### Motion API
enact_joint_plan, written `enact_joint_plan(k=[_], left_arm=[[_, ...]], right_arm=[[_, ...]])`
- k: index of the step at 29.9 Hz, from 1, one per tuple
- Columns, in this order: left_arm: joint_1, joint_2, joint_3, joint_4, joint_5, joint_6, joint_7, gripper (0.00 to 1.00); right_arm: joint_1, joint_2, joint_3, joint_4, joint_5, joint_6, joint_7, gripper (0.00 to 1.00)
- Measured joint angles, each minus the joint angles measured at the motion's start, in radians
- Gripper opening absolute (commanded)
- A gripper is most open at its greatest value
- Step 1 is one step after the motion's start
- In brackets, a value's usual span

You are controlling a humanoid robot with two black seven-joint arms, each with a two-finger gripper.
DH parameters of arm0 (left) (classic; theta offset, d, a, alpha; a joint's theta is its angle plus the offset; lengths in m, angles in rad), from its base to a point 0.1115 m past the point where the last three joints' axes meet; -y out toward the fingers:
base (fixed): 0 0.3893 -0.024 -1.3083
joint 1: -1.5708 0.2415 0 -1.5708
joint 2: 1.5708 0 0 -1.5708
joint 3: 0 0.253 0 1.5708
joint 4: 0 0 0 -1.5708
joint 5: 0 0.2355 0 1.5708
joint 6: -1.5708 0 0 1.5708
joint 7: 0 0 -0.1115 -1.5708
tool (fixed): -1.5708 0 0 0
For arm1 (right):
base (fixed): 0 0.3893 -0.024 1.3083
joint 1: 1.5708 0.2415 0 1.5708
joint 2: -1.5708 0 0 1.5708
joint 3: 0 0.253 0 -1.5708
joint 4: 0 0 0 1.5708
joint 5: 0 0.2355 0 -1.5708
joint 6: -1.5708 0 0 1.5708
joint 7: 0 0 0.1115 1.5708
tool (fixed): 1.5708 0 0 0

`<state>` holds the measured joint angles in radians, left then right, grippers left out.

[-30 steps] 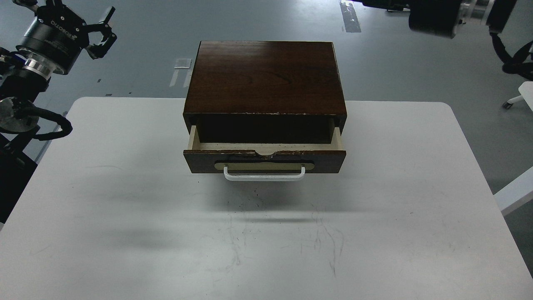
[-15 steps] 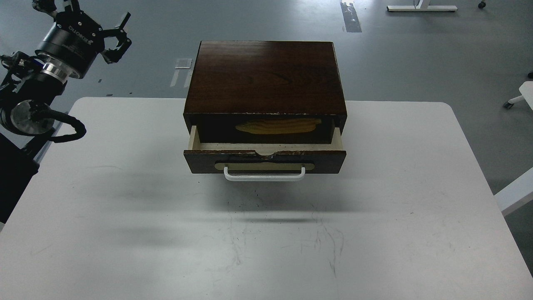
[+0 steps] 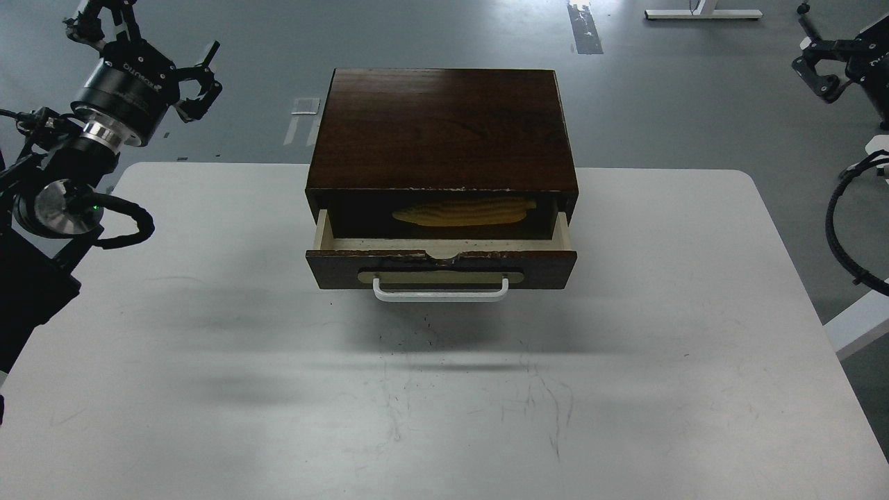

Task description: Put corn in drawer with both arms

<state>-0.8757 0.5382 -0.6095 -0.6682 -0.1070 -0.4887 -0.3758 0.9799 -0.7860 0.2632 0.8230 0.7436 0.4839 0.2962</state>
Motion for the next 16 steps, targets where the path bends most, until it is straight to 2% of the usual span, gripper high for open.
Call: enact_joint_plan(k=[6,16], left_arm=[[0.003,-0.028,-0.001,0.051,-0.011,0.0,0.002,0.98],[0.011,-0.02,-0.013,0.057,-0.058,0.0,0.025,0.98]], right_arm=[[-0.047,0.024,0.029,-0.029,0.003,0.005,0.01,1.0],[-0.042,0.07,0.062,-0.135,-0.056,0.005,0.015,1.0]])
